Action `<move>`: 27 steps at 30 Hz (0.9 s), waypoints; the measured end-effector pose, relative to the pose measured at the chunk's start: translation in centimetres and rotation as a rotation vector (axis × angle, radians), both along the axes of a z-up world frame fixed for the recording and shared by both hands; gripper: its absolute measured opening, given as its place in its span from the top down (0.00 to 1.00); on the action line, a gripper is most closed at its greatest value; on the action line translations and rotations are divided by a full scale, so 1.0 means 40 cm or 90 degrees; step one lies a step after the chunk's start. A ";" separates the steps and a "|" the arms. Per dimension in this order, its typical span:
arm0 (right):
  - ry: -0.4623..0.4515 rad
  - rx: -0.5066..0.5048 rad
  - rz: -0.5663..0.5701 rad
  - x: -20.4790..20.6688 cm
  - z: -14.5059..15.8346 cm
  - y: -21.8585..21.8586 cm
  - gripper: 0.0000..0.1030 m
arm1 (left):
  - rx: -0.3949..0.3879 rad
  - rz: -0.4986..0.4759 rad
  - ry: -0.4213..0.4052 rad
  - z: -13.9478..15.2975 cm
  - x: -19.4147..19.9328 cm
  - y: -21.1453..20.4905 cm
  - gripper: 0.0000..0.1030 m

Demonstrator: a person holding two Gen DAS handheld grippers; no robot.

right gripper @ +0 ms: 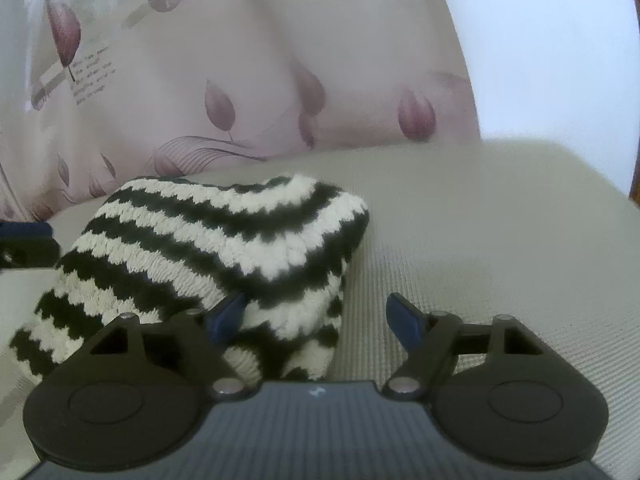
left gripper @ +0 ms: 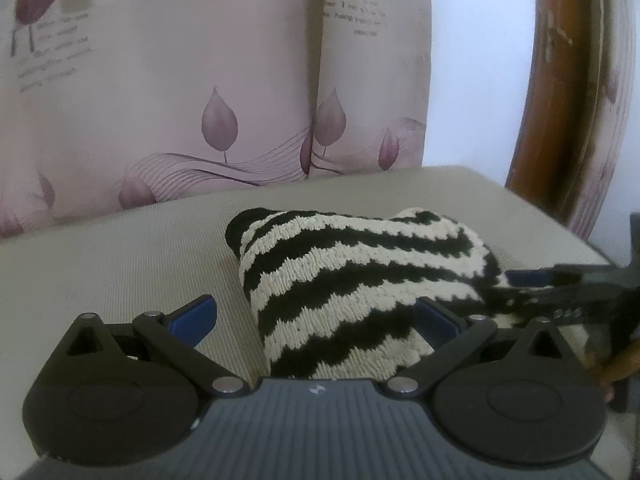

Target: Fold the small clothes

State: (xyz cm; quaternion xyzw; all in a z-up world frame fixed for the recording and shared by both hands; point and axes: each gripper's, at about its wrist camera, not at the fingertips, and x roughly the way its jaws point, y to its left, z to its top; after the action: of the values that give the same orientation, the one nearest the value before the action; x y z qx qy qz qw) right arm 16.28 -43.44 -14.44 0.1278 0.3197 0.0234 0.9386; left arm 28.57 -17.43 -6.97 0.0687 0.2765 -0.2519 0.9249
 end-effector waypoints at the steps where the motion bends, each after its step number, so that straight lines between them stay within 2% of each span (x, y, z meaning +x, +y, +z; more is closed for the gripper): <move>1: 0.005 0.010 -0.001 0.003 -0.002 -0.007 0.22 | 0.006 -0.001 -0.001 -0.004 0.005 -0.004 0.00; 5: 0.018 0.041 0.001 0.011 -0.008 -0.023 0.19 | 0.011 -0.005 0.005 -0.023 0.021 -0.014 0.00; 17: 0.028 0.074 0.017 0.018 -0.015 -0.041 0.19 | 0.011 -0.024 0.023 -0.053 0.064 -0.035 0.00; 23: 0.029 0.086 0.028 0.021 -0.018 -0.049 0.19 | -0.015 -0.047 0.062 -0.067 0.095 -0.029 0.00; 27: 0.031 0.110 0.039 0.021 -0.023 -0.062 0.16 | -0.065 -0.078 0.101 -0.084 0.124 -0.006 0.00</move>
State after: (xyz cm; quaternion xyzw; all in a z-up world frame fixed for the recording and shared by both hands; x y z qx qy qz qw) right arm 17.12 -45.93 -15.37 0.1988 0.3431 0.0760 0.9149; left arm 33.52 -17.67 -10.34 0.0183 0.3313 -0.3264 0.8851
